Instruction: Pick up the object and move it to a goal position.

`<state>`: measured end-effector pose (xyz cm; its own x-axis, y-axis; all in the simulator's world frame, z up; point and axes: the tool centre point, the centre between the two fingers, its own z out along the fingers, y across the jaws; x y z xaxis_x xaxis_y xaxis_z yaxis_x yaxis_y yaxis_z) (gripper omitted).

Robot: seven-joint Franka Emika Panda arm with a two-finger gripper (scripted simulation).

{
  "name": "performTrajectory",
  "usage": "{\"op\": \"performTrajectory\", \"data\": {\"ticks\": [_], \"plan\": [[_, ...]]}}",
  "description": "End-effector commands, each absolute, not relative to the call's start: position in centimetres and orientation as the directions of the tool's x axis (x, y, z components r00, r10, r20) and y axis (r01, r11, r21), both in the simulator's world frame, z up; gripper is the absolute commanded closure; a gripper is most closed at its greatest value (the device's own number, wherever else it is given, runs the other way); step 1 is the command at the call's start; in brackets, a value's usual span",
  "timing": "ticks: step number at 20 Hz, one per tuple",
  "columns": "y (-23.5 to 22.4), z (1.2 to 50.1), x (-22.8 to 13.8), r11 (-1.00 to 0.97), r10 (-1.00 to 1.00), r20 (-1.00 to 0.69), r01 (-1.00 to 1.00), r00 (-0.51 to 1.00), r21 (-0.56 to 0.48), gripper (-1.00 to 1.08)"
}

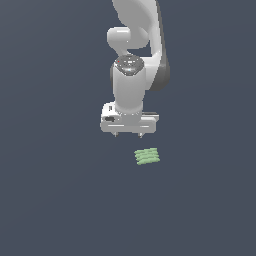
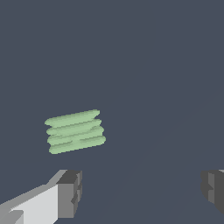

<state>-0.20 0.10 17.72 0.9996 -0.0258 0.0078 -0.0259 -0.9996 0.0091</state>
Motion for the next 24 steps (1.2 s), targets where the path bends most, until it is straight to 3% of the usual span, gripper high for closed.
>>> {"op": "performTrajectory", "data": {"ticks": [1, 24], "plan": [[0.1, 17.7, -0.2, -1.0, -0.026, 0.008, -0.026, 1.0, 0.009, -0.92], [-1.0, 16.7, -0.5, -0.995, -0.096, -0.011, -0.096, 0.995, 0.017, -0.92]]}}
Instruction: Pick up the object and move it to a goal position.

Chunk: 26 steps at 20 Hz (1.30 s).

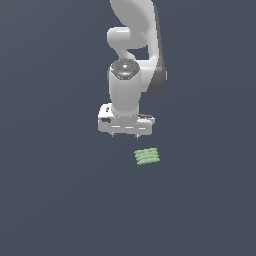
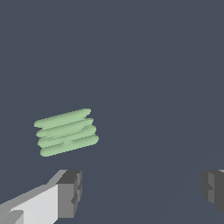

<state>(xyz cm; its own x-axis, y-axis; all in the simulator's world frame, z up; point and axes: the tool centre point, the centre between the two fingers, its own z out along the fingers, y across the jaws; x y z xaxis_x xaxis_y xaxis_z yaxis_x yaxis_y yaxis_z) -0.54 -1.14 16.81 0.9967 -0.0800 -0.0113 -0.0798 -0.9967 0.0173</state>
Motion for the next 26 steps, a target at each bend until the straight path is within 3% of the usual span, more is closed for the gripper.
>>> {"op": "performTrajectory", "data": {"ticks": [1, 13, 26], "plan": [[-0.9, 16.6, -0.5, -0.994, -0.11, -0.011, -0.109, 0.994, 0.016, -0.92], [1.3, 14.5, 0.0, -0.937, -0.348, -0.01, -0.348, 0.937, 0.008, -0.92], [4.0, 11.9, 0.5, -0.779, -0.627, -0.01, -0.627, 0.779, 0.004, -0.92]]}}
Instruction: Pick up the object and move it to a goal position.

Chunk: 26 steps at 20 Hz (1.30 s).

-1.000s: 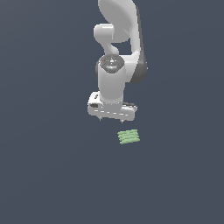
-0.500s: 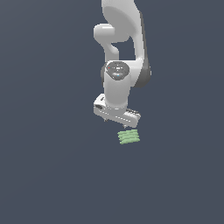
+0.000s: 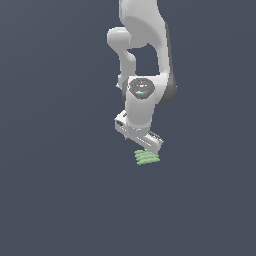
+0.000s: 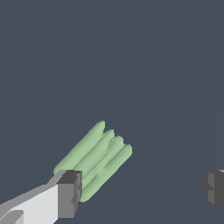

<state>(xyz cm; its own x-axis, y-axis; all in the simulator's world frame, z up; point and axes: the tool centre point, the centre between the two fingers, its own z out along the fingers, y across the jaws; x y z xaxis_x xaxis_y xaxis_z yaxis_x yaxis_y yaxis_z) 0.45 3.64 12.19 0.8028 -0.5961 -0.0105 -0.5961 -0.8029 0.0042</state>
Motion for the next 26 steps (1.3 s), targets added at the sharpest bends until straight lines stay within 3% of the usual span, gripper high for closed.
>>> {"op": "performTrajectory", "data": {"ticks": [1, 26], "plan": [[4.2, 11.7, 0.5, -0.763, -0.646, -0.01, -0.646, 0.763, 0.004, -0.92], [8.8, 6.8, 0.8, -0.274, -0.962, -0.003, -0.962, 0.274, 0.002, -0.92]]}}
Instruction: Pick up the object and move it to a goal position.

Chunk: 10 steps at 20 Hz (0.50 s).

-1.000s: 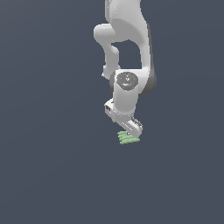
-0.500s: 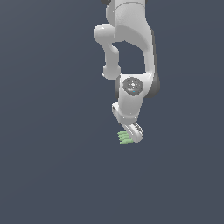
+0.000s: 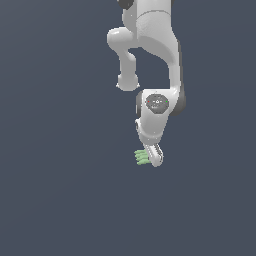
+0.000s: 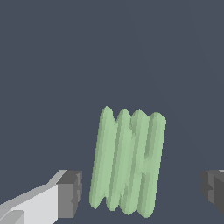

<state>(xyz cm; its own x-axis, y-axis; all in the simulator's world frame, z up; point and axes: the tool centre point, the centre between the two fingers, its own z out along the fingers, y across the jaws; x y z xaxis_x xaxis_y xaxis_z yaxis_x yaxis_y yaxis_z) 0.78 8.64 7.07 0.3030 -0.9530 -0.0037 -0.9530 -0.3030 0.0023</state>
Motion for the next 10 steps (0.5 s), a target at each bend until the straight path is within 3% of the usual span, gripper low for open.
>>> {"op": "performTrajectory", "data": {"ticks": [1, 10], "plan": [[8.96, 6.72, 0.79, -0.259, -0.966, -0.002, -0.966, 0.259, 0.001, -0.92], [9.6, 6.03, 0.77, -0.176, -0.984, 0.0, -0.984, 0.176, 0.0, -0.92]]}}
